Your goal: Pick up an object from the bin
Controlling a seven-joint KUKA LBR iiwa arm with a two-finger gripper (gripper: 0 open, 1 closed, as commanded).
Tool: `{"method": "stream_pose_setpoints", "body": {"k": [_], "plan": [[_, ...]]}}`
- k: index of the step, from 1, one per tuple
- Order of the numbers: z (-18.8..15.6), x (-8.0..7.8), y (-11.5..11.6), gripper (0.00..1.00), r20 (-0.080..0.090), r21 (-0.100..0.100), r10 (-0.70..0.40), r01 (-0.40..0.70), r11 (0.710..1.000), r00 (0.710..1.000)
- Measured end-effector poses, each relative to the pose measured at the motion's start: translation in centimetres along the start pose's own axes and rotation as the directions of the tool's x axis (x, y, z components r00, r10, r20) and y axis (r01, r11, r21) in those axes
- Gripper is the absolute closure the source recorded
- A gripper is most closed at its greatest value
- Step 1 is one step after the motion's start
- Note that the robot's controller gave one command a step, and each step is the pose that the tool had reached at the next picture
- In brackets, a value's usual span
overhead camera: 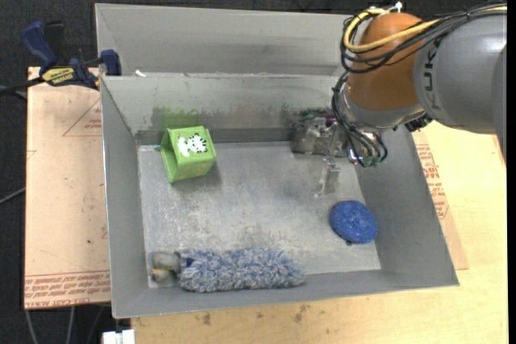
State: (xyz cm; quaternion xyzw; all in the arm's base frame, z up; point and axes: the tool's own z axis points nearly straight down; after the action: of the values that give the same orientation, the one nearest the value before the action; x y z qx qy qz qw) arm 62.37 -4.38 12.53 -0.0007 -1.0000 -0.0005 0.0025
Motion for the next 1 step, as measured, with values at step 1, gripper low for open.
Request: {"method": "stream_pose_setpoints", "body": {"k": [1], "plan": [[-0.48,-0.12,0.01,0.0,0.006,0.0,-0.001,0.001,1.0,1.0]]}}
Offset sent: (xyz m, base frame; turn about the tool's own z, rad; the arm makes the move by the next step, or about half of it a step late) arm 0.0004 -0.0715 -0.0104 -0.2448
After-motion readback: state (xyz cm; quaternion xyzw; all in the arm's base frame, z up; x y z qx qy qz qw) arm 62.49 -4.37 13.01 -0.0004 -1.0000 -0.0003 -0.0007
